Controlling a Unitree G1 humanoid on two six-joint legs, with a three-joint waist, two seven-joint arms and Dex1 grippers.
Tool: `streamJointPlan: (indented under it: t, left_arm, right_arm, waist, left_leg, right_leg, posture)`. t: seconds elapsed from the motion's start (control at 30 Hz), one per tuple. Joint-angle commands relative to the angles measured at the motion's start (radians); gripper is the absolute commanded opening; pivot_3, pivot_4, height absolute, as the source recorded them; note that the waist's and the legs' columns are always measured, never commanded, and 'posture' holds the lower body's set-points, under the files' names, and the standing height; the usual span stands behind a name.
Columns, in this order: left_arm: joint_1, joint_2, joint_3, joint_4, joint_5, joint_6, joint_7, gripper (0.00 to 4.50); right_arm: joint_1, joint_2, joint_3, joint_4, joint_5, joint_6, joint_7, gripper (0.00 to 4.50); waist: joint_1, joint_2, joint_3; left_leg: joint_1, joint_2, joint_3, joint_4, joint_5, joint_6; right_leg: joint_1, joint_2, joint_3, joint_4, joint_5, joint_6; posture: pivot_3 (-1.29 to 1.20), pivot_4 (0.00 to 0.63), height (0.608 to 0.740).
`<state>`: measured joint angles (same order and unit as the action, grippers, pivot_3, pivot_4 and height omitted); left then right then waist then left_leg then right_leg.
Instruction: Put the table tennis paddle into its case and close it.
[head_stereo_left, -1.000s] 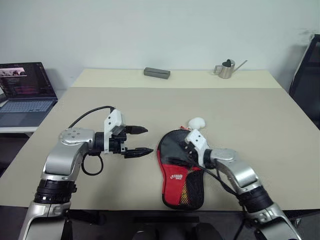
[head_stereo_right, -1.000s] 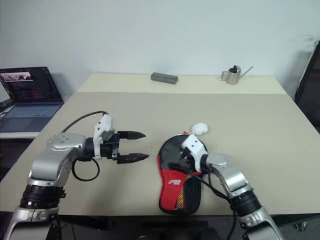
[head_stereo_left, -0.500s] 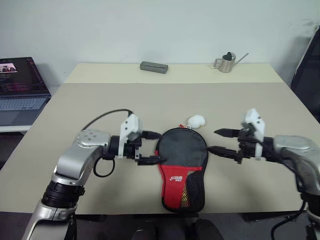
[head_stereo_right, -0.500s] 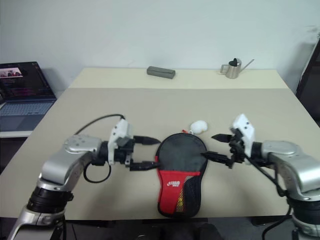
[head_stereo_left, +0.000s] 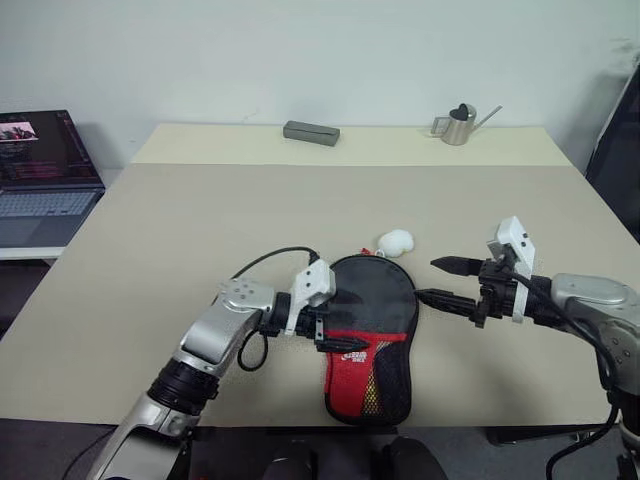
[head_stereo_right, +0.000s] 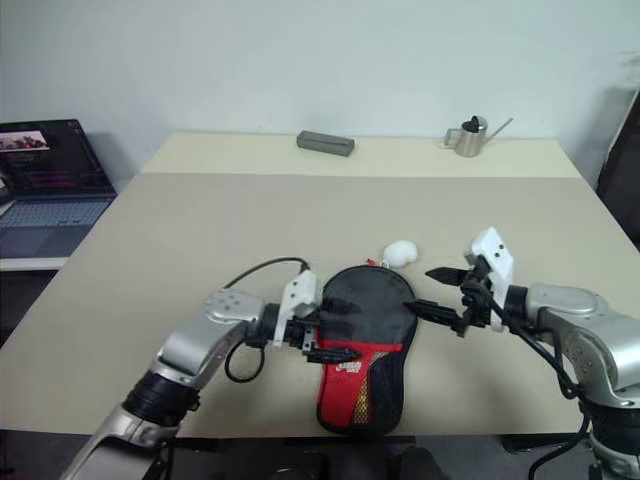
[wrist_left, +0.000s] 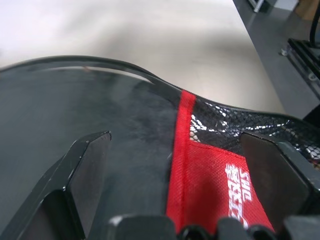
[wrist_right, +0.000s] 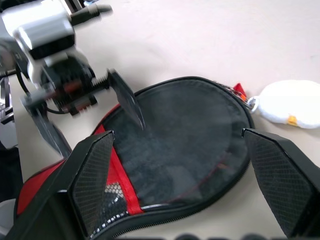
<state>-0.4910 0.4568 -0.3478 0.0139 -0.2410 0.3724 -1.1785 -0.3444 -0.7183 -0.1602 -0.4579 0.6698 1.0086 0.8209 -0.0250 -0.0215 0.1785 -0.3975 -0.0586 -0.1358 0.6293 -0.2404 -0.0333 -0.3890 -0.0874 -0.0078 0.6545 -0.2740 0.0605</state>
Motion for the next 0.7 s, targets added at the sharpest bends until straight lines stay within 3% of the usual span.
streamJointPlan:
  t: [0.03, 0.2, 0.47, 0.7]
  left_arm:
    - [-0.006, -0.03, -0.052, 0.035, 0.067, -0.092, 0.022, 4.46]
    - [0.001, -0.077, -0.094, 0.118, 0.136, -0.177, 0.058, 4.46]
    - [0.031, -0.099, -0.092, 0.185, 0.13, -0.158, 0.055, 4.46]
    - [0.053, -0.067, -0.058, 0.184, 0.089, -0.063, 0.03, 4.46]
  right_arm:
    - [-0.007, -0.009, -0.002, -0.032, 0.012, -0.033, -0.01, 4.5]
    - [0.0, -0.009, 0.004, -0.033, 0.015, -0.044, -0.022, 4.5]
    - [-0.02, -0.009, 0.01, -0.019, 0.016, -0.048, -0.039, 4.5]
    - [-0.214, 0.04, 0.076, 0.167, -0.048, -0.069, -0.082, 4.5]
  waist:
    - [0.0, 0.0, 0.0]
    - [0.002, 0.001, -0.001]
    - [0.002, 0.002, -0.001]
    - [-0.011, 0.003, -0.002]
  left_leg:
    - [0.0, 0.0, 0.0, 0.0, 0.0, 0.0]
    - [0.001, 0.0, 0.0, 0.0, 0.0, 0.0]
    - [0.003, -0.001, 0.0, 0.001, 0.0, 0.0]
    - [0.01, 0.0, 0.002, 0.001, 0.0, 0.0]
  right_leg:
    - [0.0, 0.0, 0.0, 0.0, 0.0, 0.0]
    - [0.001, 0.0, 0.0, 0.001, 0.0, 0.0]
    - [0.002, 0.0, 0.0, 0.002, 0.0, 0.001]
    - [0.006, 0.001, 0.001, 0.004, 0.0, 0.001]
  posture:
    - [0.0, 0.15, 0.74]
    - [0.0, 0.15, 0.74]
    - [0.0, 0.15, 0.74]
    - [0.0, 0.15, 0.74]
